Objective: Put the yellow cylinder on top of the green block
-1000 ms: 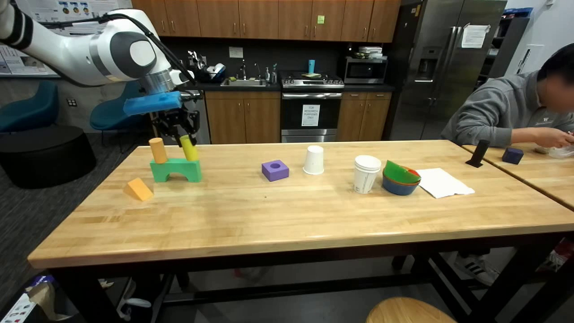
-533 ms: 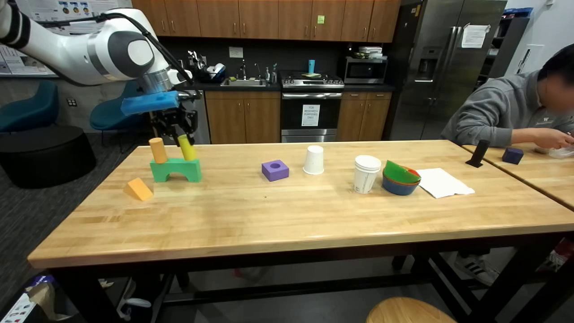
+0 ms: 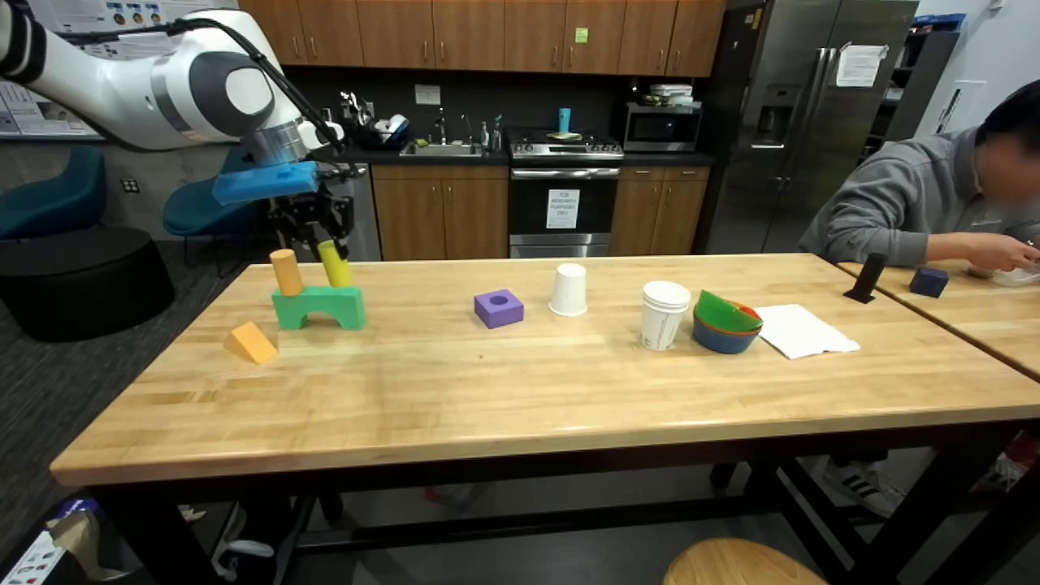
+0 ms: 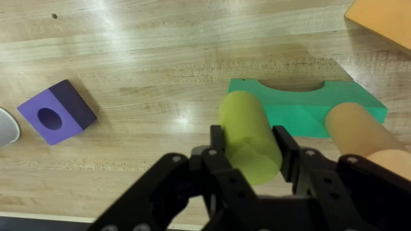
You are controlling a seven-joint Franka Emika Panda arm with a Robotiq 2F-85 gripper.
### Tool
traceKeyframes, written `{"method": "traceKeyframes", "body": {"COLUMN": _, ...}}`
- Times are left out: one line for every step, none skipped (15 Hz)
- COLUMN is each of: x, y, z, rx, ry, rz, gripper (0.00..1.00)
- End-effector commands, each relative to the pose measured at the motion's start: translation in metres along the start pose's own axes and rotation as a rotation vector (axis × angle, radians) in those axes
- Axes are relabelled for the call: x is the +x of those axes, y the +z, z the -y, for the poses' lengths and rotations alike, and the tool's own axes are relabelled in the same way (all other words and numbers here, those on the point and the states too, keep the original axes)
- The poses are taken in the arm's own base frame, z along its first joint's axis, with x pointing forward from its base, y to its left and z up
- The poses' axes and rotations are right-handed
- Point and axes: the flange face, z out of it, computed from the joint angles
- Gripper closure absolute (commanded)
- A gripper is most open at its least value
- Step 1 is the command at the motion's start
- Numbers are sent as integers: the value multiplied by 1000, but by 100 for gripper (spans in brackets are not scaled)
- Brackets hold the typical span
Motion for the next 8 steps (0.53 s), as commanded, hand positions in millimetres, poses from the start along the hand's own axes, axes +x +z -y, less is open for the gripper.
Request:
{"method": "traceKeyframes", "body": {"x": -3, "y": -9, "z": 5, "rx": 3, "ry": 3, "rz": 2, "gripper": 84}}
{"method": "traceKeyframes", "body": {"x": -3, "y": -9, "z": 6, "rx": 3, "ry": 1, "rz": 1, "gripper": 84}}
{"method": "traceKeyframes", "body": {"x": -2, "y": -9, "z": 7, "rx": 3, "ry": -2, "rz": 1, "gripper": 84}}
{"method": "traceKeyframes", "body": {"x": -2, "y": -9, "z": 8, "rx": 1, "ry": -10, "rz": 4, "gripper": 84}}
{"method": "traceKeyframes", "body": {"x": -1, "y": -9, "z": 9, "rx": 1, "ry": -16, "rz": 5, "gripper": 84}}
{"method": "traceKeyframes", "body": {"x": -1, "y": -8, "z": 10, "rx": 1, "ry": -15, "rz": 13, "gripper": 84}}
{"method": "traceKeyframes", "body": {"x": -1, "y": -8, "z": 11, "rx": 4, "ry": -18, "rz": 13, "gripper": 84}}
{"method": "traceKeyframes", "body": {"x": -1, "y": -8, "z": 12, "rx": 5, "ry": -17, "rz": 15, "gripper": 84}}
